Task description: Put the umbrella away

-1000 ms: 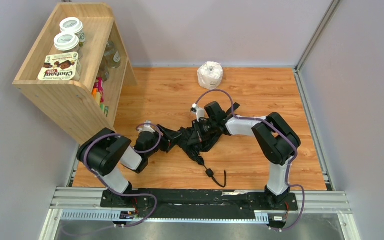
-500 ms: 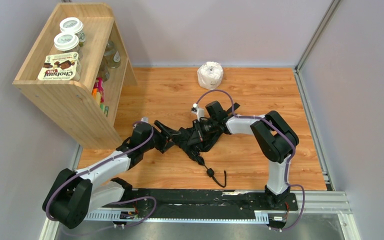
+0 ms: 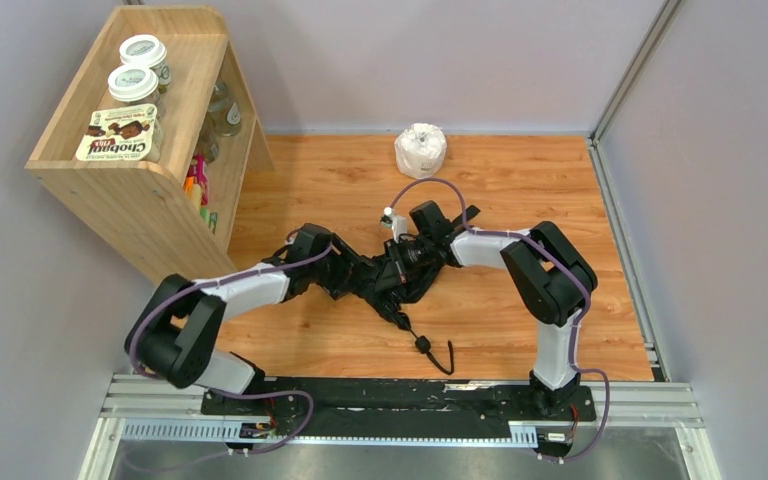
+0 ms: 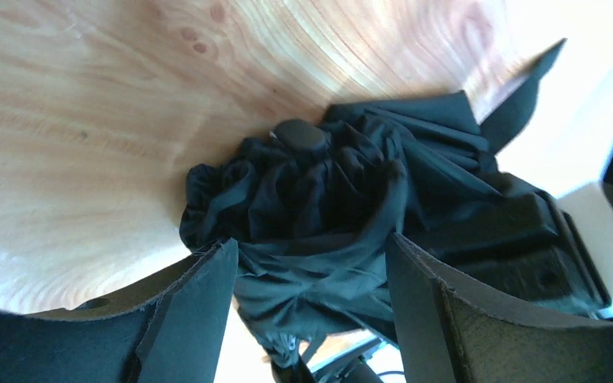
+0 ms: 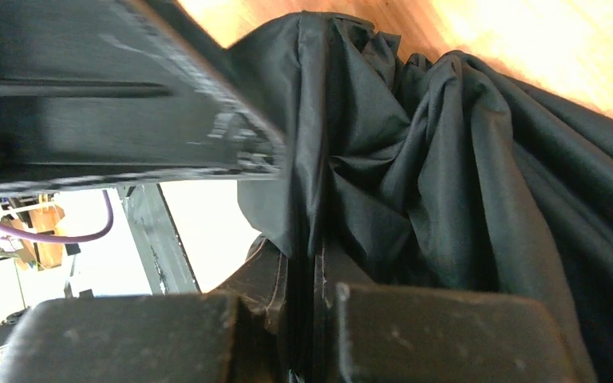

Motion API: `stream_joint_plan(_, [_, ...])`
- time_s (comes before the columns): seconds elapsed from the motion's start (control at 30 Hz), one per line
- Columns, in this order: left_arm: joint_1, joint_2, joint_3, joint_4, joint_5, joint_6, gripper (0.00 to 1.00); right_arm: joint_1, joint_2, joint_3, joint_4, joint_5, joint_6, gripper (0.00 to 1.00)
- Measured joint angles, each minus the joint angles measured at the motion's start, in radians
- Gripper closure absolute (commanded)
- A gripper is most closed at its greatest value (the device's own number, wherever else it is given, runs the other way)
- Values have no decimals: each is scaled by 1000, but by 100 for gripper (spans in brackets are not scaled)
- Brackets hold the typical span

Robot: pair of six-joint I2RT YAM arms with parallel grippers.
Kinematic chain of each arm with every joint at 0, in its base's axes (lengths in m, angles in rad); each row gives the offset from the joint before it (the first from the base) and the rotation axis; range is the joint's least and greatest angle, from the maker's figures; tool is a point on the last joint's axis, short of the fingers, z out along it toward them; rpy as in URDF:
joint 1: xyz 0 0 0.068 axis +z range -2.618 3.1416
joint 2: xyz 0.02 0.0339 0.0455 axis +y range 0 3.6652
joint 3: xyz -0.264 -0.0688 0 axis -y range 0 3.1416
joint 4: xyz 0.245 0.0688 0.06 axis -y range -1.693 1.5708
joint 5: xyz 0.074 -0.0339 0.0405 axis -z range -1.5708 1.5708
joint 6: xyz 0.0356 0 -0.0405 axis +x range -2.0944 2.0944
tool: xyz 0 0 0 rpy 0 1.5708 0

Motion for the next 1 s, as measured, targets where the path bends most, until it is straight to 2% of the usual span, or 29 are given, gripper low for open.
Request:
stream_joint_plan(0.13, [-27,124,81,-24,-12,10,23,3,-3,10,-33,8,-18,100])
stream_joint_plan(0.3, [-57,214,203,-132,-43,41,23,5,-17,18,-70,45,-34,100])
stream_joint_plan(0.37, [-67,251,256,-201,-61,52,28,11,-21,23,-82,58,-47,100])
stream_joint_plan(0.4, [-74,264,274,-222,-71,57,32,16,-24,26,-88,66,-56,100])
stream_joint_plan(0.47, [-83,293,307,-269,-90,72,57,30,-35,30,-98,97,-76,100])
stream_joint_plan(0.53, [-86,305,315,-293,-100,84,68,42,-45,30,-105,123,-92,100])
stream_joint_plan(0.63, [-87,314,315,-300,-102,85,80,58,-56,29,-111,159,-107,99])
stream_joint_plan(0.77, [-87,315,311,-283,-93,77,98,71,-69,31,-126,195,-119,80])
stream_joint_plan(0.8, [-87,318,314,-281,-91,76,100,72,-72,35,-137,202,-123,74])
stream_joint_plan(0.87, [-89,324,319,-269,-87,85,100,79,-79,52,-172,225,-138,54])
stream_joint_plan(1.0, [-100,325,299,-216,-75,82,100,107,-119,77,-259,293,-154,21])
